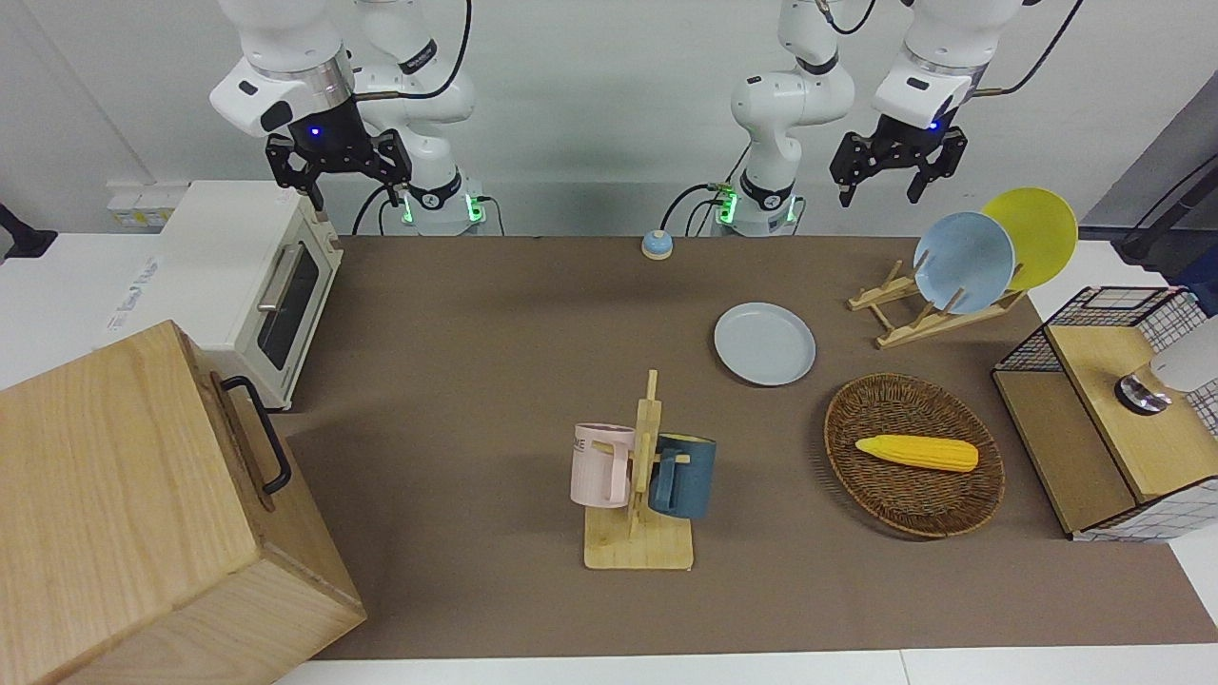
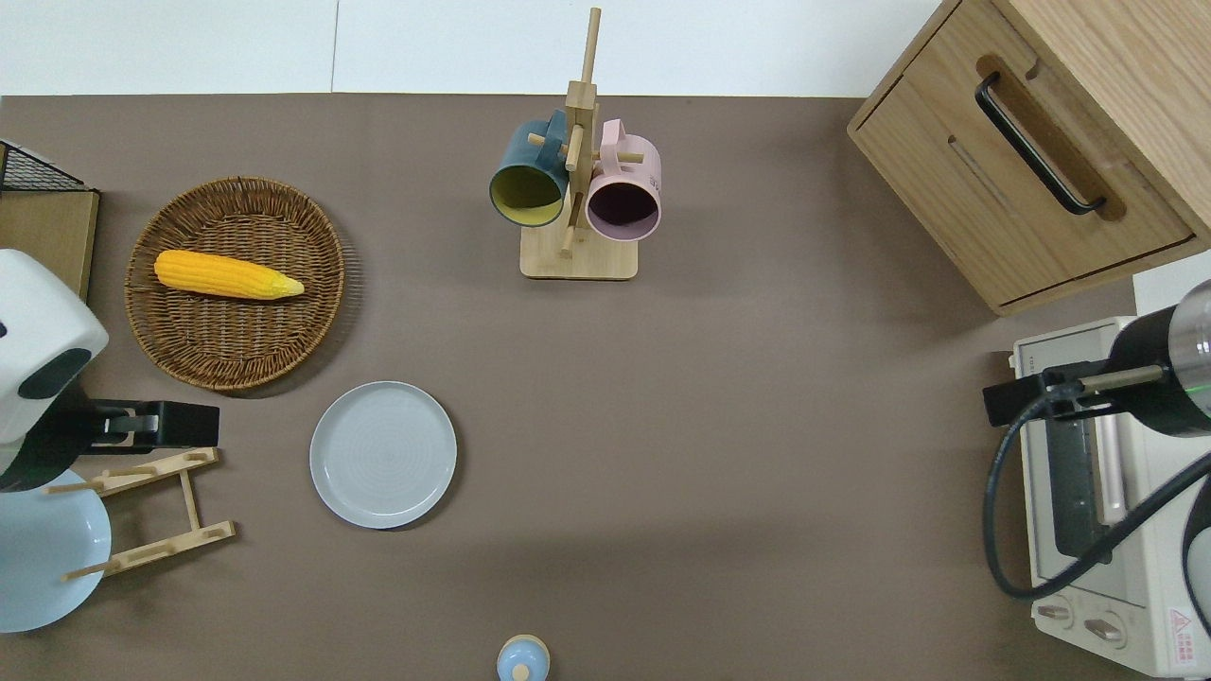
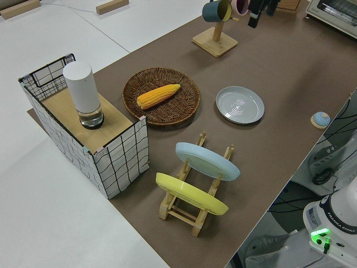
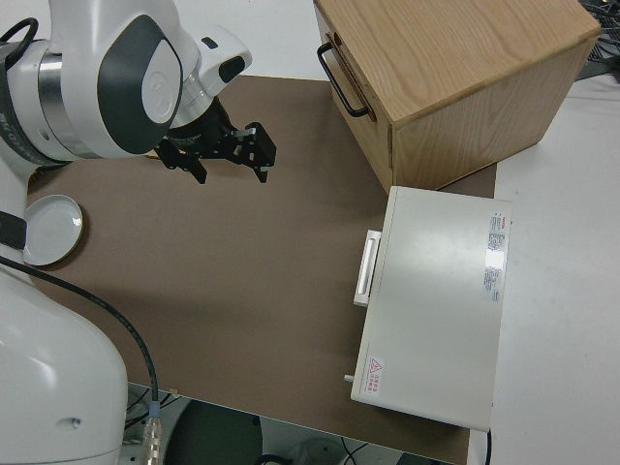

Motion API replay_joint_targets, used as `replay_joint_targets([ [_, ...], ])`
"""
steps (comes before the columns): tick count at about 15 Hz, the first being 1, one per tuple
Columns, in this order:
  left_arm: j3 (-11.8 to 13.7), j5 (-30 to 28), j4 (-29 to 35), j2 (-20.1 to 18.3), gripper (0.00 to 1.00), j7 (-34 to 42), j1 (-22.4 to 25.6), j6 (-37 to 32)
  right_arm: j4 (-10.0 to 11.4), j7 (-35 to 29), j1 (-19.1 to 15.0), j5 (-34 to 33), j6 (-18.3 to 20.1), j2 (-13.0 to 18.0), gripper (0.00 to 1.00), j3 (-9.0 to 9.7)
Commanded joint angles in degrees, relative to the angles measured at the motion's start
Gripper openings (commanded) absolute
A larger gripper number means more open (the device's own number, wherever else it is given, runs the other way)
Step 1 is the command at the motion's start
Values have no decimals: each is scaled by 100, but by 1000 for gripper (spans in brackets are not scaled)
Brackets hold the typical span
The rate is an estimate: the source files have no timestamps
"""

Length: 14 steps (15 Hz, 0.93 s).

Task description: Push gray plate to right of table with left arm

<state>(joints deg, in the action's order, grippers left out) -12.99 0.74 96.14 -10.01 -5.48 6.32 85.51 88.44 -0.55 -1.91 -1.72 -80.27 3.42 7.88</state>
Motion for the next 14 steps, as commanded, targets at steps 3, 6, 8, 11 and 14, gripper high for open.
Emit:
replay_joint_targets([
  [3,-11,84,-78,-28,995,38,-52,-140,-2,46,-135,-57,81,53,996,109],
  [6,-11,84,-78,-28,995,38,-52,-140,-2,46,-135,-48,81,53,996,109],
  [8,-11,84,-78,-28,995,47,-52,-140,-2,46,-135,-48,81,53,996,109],
  [11,15,75,-43,-36,995,55,-44,-149,-2,46,-135,-48,81,53,996,109],
  [14,77,40,27,-80,995,73,-9,-167,-2,46,-135,-48,81,53,996,109],
])
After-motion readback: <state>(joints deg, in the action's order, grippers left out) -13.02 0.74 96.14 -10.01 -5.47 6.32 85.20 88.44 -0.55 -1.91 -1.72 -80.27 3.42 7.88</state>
